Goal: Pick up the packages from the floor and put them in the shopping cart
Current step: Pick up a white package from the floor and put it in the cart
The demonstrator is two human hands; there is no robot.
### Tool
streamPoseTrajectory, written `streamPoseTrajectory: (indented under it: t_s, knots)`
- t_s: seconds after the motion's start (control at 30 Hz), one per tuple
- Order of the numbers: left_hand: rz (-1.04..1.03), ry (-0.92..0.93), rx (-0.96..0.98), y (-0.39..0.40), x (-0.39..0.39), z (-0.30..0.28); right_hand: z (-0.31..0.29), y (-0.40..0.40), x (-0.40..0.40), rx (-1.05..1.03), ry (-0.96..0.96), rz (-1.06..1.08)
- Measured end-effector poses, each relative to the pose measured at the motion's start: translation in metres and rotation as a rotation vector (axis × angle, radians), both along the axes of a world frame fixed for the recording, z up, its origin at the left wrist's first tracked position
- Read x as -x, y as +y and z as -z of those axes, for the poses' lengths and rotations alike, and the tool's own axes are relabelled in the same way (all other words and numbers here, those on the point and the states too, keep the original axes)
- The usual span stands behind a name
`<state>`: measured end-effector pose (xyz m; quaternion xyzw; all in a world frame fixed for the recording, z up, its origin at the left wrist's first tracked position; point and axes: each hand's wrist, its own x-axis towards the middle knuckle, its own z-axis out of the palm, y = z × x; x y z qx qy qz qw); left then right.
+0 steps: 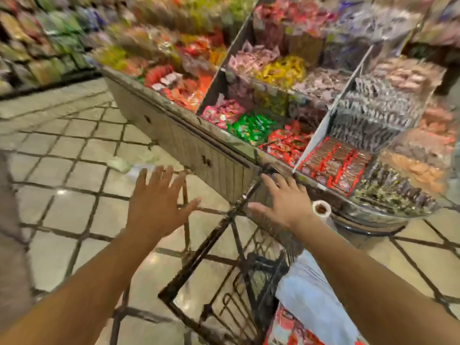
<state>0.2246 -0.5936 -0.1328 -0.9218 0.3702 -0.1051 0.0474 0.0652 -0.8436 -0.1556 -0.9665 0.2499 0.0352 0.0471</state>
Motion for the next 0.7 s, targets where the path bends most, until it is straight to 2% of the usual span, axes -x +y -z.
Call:
streamPoseTrajectory:
  t_s: [0.23,0.37,0.5,0.7]
  knots:
    - [-0.319,-0.008,0.102,0.214,-0.092,-0.046,-0.087,0.148,-0.146,0.145,-0.09,-0.245]
    - [-0.446,-0.014,0.19,0.311,-0.137,-0.059,-0.114,0.22,-0.225,0.212,-0.138,-0.351]
    - [-0.541,-0.005,0.201,0.368,-0.176,-0.067,-0.125,0.275,-0.282,0.22,-0.229,-0.445]
    - [-0.577,-0.037,0.215,0.395,-0.248,-0.069,-0.12,0.313,-0.379,0.202,-0.281,-0.521]
